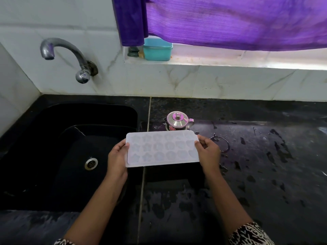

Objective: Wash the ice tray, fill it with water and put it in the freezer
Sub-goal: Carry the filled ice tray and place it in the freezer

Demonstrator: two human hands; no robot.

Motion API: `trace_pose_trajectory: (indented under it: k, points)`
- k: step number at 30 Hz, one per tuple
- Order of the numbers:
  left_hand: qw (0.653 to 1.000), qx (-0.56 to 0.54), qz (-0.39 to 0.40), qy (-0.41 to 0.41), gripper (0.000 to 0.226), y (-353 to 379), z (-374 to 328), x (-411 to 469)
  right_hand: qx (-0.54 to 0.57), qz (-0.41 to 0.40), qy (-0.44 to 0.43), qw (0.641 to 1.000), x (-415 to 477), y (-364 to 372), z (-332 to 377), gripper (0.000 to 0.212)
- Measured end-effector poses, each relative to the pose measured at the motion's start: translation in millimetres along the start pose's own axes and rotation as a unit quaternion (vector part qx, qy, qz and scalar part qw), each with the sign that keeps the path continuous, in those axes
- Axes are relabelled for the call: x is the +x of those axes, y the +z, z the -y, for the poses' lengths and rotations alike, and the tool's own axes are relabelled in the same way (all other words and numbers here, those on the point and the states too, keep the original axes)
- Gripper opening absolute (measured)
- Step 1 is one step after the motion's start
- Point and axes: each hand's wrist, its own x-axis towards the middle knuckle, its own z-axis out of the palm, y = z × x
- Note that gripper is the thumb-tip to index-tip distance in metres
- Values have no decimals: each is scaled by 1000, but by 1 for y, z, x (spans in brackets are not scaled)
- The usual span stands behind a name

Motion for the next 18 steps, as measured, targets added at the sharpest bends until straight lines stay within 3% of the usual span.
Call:
trace_pose_trajectory:
  k: [6,18]
  points:
    - [993,-117,-14,-32,31,-30,-15,-2,21,16,-15,1000,-9,37,16,22]
    - [975,-188,72,-91,43,-96,-43,-20,33,101,-23,994,-26,95,40,23]
